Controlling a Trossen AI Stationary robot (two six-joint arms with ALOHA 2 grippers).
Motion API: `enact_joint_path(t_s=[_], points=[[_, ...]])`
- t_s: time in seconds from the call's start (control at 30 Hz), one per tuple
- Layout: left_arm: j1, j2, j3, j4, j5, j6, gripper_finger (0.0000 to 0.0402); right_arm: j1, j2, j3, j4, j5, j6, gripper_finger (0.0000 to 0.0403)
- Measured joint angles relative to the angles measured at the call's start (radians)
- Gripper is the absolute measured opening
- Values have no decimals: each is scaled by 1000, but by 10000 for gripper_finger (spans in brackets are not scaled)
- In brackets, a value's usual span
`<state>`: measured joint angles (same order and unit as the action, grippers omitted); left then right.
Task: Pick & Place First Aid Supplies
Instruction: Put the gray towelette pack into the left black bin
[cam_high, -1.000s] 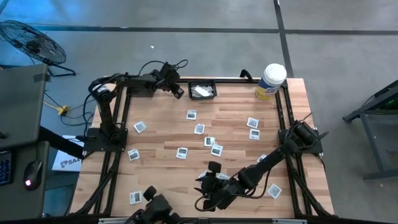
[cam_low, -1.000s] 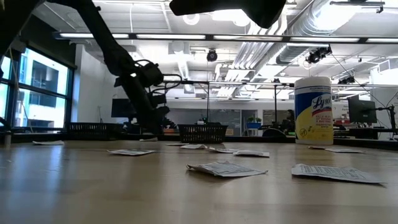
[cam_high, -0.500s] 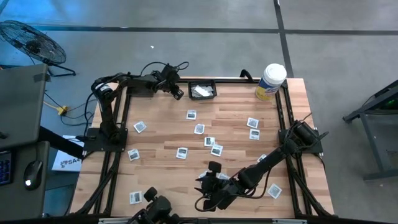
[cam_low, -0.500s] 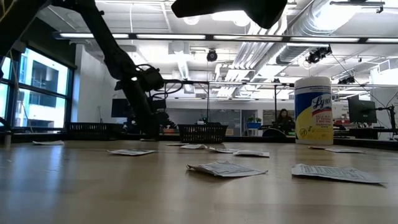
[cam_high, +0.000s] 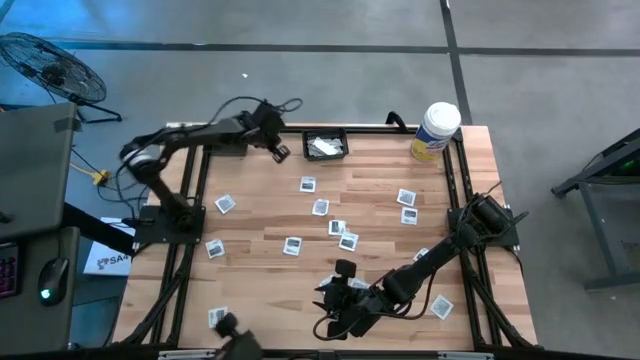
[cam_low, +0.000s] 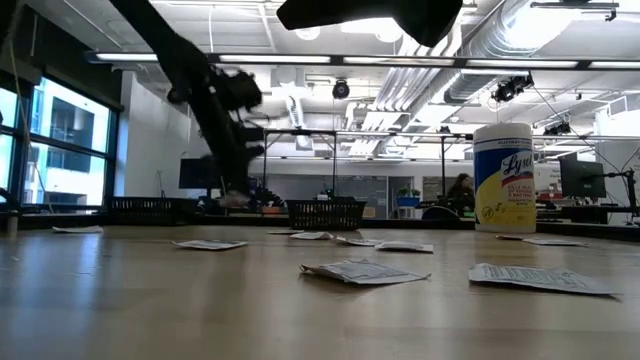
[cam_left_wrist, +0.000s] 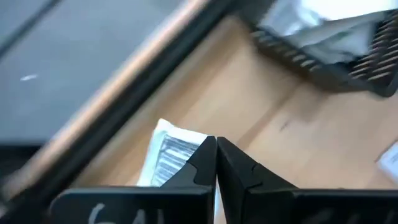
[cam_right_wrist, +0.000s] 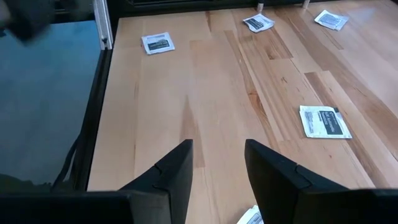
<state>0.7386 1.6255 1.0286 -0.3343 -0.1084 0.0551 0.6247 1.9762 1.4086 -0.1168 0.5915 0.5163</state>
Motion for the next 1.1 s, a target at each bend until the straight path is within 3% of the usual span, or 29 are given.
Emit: enact_joint_path(t_s=[0.2, 0.3, 0.47, 0.57, 0.8, 1.1], points=[[53, -214, 0, -167, -275, -31, 1, 0, 0, 0, 0, -1, 0, 139], [131, -250, -13, -202, -313, -90, 1, 0, 0, 0, 0, -3, 8, 139], [271, -236, -115, -115, -277, -156, 1, 0, 0, 0, 1, -12, 26, 139], [323, -210, -181, -9, -190, -199, 0, 0, 0, 0, 1, -19, 26, 139], [341, -130, -210, 33, -163, -225, 4, 0, 0, 0, 1, -21, 26, 139], [341, -92, -210, -2, -103, -224, 83, -1, 0, 0, 2, -26, 26, 139]])
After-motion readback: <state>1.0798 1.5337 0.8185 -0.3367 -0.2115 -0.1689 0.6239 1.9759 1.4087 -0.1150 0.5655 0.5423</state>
